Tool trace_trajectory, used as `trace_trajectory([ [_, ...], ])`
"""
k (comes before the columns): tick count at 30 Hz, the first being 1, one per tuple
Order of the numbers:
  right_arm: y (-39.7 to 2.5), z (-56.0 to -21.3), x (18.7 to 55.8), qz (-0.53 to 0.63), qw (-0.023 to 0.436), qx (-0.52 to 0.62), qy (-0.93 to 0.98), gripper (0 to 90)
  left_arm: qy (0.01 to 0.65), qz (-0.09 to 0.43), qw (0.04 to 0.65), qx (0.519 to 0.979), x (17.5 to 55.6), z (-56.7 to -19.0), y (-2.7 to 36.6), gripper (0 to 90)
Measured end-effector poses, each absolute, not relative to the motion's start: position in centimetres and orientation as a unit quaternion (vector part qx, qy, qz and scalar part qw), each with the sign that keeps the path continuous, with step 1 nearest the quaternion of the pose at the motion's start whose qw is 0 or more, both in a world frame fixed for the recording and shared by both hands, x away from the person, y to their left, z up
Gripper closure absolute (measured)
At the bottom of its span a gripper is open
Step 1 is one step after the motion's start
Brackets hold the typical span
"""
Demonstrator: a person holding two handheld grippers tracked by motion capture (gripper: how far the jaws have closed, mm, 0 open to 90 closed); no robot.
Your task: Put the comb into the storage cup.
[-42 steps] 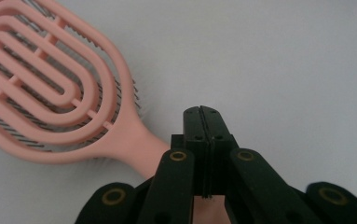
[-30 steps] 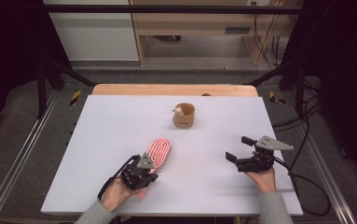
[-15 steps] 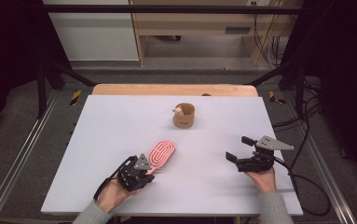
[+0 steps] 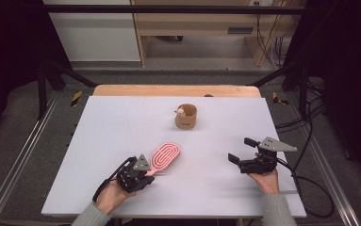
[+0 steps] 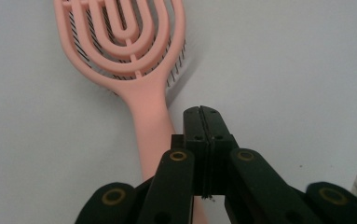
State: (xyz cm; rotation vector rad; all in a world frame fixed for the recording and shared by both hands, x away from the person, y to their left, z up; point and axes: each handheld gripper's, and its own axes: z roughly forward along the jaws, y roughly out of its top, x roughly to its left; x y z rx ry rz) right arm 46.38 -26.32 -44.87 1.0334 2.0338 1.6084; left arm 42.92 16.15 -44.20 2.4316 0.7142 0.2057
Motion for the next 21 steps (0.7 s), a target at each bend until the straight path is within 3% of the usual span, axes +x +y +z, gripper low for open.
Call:
trace_trajectory([
  [8, -26.3, -44.9, 46.4, 0.567, 0.175, 0.365, 0.718, 0.3, 0.290, 0.112, 0.348, 0.885, 42.9, -42.7, 17.3, 88.8],
  [11, -26.3, -44.9, 46.4, 0.567, 0.175, 0.365, 0.718, 0.3, 0.304, 0.125, 0.369, 0.869, 43.0, -42.2, 17.8, 83.2],
  [21, -26.3, -44.9, 46.4, 0.566, 0.174, 0.365, 0.719, 0.3, 0.351, 0.144, 0.384, 0.842, 43.6, -41.9, 18.8, 46.1],
])
